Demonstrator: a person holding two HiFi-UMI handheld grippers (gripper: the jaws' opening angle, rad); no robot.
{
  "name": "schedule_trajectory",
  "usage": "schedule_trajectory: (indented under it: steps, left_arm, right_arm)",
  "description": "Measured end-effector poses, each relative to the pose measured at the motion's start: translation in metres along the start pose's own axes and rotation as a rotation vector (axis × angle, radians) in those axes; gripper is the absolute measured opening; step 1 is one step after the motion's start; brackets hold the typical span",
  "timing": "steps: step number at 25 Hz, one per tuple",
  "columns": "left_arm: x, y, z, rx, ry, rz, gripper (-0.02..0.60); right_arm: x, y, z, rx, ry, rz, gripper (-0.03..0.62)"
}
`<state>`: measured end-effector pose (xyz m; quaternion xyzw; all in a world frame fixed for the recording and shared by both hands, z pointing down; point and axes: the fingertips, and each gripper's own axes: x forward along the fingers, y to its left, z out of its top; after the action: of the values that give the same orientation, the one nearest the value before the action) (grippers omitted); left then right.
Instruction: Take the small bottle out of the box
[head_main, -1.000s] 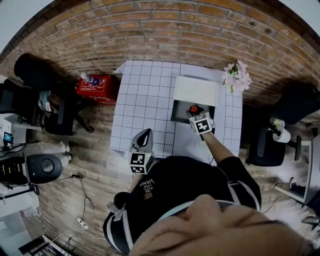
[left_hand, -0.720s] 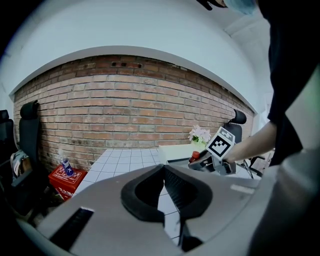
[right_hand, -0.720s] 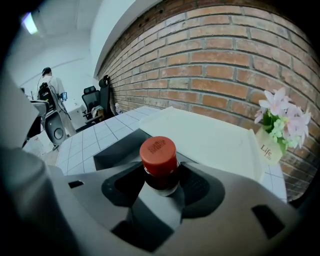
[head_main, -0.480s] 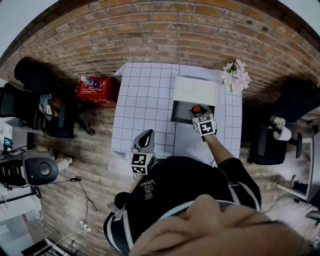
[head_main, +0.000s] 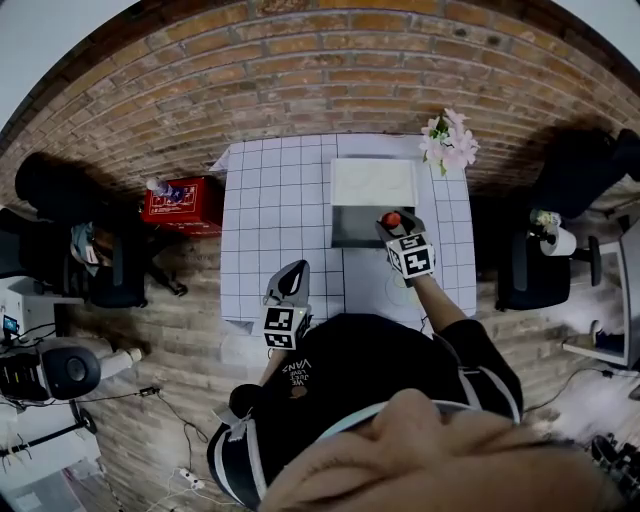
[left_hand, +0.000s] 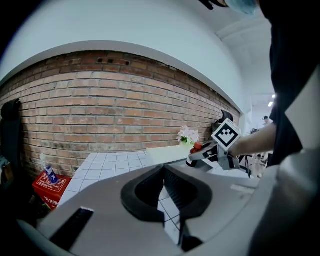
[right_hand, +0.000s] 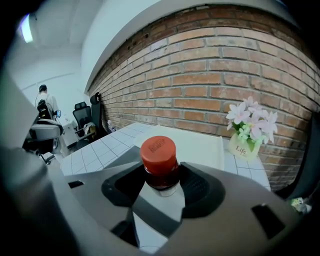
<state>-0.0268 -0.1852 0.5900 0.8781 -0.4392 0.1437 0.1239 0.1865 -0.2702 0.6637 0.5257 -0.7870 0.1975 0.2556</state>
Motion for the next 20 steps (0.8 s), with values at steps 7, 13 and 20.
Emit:
schedule_trajectory:
  steps: [7,13,20]
  left_arm:
    - [0.011,-0.006,0.006,0.026,-0.001,-0.092,0.011]
    - [0.016,-0.008,0.008,0.059,0.000,-0.183,0.011]
    - [0.013,-0.005,0.004,0.085,0.011,-0.264,0.011]
  right_arm:
    - [-0.030,-0.007,0.004,0.045,-0.038,-0.066,0.215]
    - [-0.053,-0.009,-0.002,0.088,-0.055,-0.140,0.215]
    - [-0.076,0.001,-0.014,0.143,-0.068,-0.215,0.215]
